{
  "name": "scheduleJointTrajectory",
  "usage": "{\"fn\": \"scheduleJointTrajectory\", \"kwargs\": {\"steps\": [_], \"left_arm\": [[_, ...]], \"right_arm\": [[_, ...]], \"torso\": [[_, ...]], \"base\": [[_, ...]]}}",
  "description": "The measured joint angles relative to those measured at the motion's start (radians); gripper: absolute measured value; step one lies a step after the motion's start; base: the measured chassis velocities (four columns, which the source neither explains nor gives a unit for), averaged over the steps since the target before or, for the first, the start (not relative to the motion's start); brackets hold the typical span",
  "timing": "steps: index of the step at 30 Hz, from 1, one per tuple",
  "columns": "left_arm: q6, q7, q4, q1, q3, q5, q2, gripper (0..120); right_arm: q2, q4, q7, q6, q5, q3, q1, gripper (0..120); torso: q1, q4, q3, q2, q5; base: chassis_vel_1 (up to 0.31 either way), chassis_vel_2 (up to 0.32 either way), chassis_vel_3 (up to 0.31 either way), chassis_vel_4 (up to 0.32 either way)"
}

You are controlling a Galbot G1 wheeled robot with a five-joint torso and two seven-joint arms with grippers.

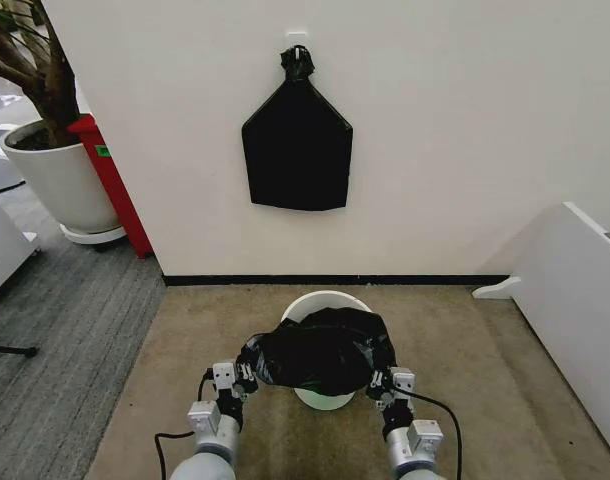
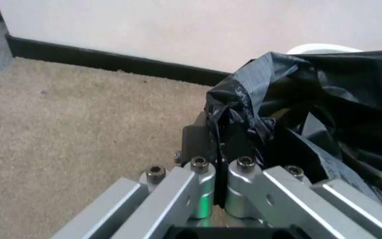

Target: Place the garbage bag over the trash bin.

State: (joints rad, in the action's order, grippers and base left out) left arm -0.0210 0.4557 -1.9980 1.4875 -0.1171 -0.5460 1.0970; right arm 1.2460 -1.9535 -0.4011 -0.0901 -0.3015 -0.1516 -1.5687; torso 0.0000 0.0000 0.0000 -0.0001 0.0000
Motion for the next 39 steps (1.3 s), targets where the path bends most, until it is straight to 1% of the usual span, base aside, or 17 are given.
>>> {"fn": "scheduleJointTrajectory", "kwargs": {"steps": [5,11,18,28,39], "left_arm": [[-0.034,-0.016,-0.011,-0.005,-0.001,-0.041,-0.021,0],[-0.055,-0.035,-0.008,-0.008,-0.002,-0.06,-0.048,0],[-0.056,-0.04,0.009,-0.011,-0.002,-0.062,-0.056,0],[-0.027,-0.044,0.062,-0.04,0.004,-0.055,-0.039,0],[0.009,-0.057,0.148,-0.07,0.021,-0.032,-0.002,0]], "right_arm": [[-0.01,0.0,0.011,0.013,-0.021,-0.008,-0.003,0],[-0.021,0.015,0.019,0.035,-0.054,-0.011,-0.004,0],[-0.032,0.034,0.03,0.049,-0.08,-0.019,-0.006,0],[-0.025,0.067,0.046,0.046,-0.078,-0.017,0.001,0],[-0.005,0.127,0.062,0.026,-0.062,-0.014,0.015,0]], "torso": [[0.0,0.0,0.0,0.0,0.0],[0.0,0.0,0.0,0.0,0.0],[0.0,0.0,0.0,0.0,0.0001],[0.0,0.0,0.0,0.0,0.0],[0.0,0.0,0.0,0.0,0.0]], "base": [[0.0,0.0,0.0,0.0],[0.0,0.0,0.0,0.0],[0.0,0.0,0.0,0.0],[0.0,0.0,0.0,0.0],[0.0,0.0,0.0,0.0]]}}
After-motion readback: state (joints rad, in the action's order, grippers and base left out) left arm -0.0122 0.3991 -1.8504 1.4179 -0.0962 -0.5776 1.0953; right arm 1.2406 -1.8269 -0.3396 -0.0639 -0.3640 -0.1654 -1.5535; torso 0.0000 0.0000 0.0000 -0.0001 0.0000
